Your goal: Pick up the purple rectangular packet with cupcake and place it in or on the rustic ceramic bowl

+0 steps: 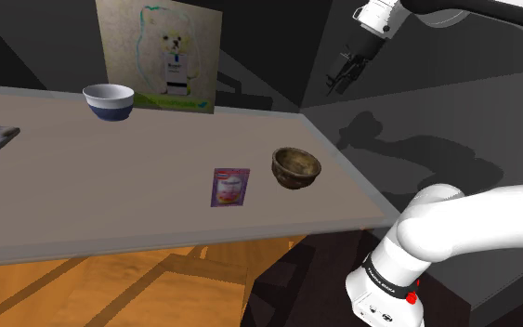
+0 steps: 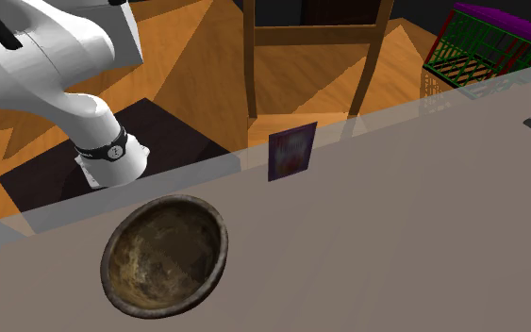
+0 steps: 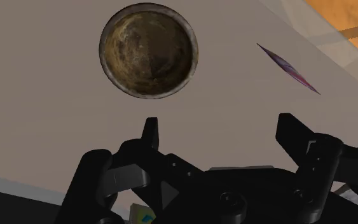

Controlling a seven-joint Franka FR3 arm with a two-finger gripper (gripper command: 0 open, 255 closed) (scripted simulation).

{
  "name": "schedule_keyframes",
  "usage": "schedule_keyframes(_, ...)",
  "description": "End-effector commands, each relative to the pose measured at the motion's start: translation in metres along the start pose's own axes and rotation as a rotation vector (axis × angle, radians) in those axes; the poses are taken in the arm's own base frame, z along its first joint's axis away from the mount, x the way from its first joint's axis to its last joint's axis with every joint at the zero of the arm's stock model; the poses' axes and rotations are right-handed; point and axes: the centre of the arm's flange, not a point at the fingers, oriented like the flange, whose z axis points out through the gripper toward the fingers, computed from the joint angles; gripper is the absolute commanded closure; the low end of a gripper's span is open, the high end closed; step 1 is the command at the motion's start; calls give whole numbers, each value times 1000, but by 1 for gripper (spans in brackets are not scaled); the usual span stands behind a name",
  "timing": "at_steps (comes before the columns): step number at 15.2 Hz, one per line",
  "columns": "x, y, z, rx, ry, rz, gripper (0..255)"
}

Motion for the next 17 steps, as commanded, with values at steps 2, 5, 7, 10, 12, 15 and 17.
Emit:
schedule_keyframes(2, 7, -6, 10, 5, -5, -36, 0)
schedule_keyframes(5, 27, -24, 39, 18, -20, -146, 0)
schedule_keyframes(7, 39, -37, 59, 27, -29, -219, 0)
schedule_keyframes(10, 54, -59, 88, 41, -44, -328, 0)
schedule_keyframes(12, 63, -75, 108, 50, -54, -401, 0)
schedule_keyframes(15, 73, -101, 137, 64, -69, -511, 0)
schedule_keyframes(17, 78, -118, 156, 73, -78, -584, 0)
